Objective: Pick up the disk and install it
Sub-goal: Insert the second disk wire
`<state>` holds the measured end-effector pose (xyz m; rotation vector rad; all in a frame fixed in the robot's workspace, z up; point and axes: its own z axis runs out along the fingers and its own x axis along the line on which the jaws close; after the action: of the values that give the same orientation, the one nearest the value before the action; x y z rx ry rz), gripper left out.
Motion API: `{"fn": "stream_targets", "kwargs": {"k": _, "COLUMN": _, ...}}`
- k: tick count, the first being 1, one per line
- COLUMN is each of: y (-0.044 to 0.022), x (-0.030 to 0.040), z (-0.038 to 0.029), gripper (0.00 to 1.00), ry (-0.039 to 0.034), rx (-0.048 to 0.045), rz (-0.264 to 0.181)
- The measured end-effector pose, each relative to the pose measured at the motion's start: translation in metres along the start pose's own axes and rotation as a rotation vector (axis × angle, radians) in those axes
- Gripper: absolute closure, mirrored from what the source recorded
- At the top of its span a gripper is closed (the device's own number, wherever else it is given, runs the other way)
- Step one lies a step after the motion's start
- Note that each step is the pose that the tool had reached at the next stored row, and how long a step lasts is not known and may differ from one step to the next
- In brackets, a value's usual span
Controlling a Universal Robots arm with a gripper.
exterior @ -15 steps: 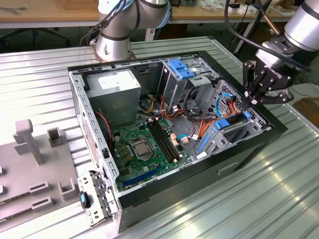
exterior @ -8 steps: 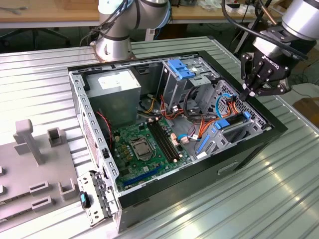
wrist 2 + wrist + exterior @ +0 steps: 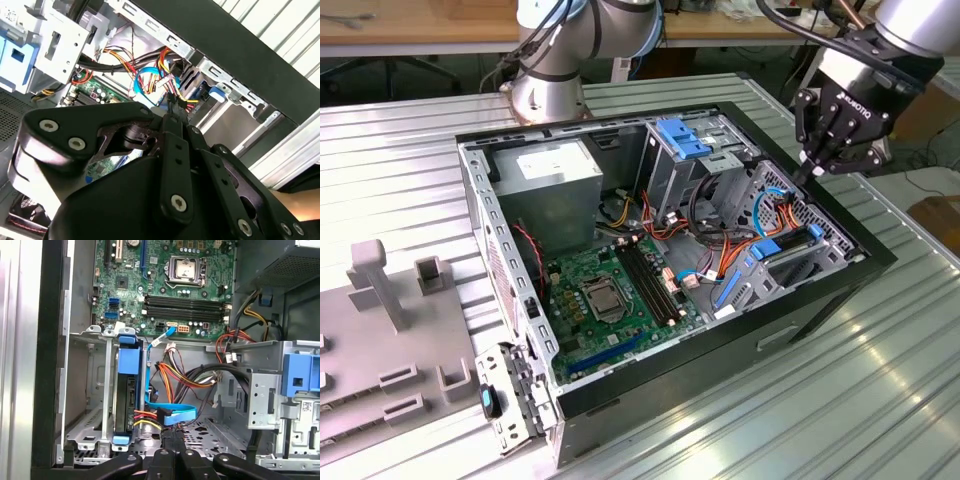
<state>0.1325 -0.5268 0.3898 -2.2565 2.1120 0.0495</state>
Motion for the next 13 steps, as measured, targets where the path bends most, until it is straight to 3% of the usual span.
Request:
{"fn": "stream_targets", "kwargs": {"k": 1, "y": 0.0025, "x": 0.0001, "z": 0.0004, "gripper": 0.89, "ry": 0.0001, "rx": -0.0004, "rz": -0.006}}
{"fn": "stream_targets", "kwargs": {"k": 11, "y": 0.0025, "x": 0.0, "z": 0.0005, "gripper": 0.89, "ry": 0.0006, "rx": -0.0005, "rz": -0.008}}
{"fn": "stream_targets", "kwargs": {"k": 13, "y": 0.0026, "x": 0.0004, "z": 0.0005, "gripper": 0.82, "ry": 0.0005, "rx": -0.0008, "rz": -0.013}}
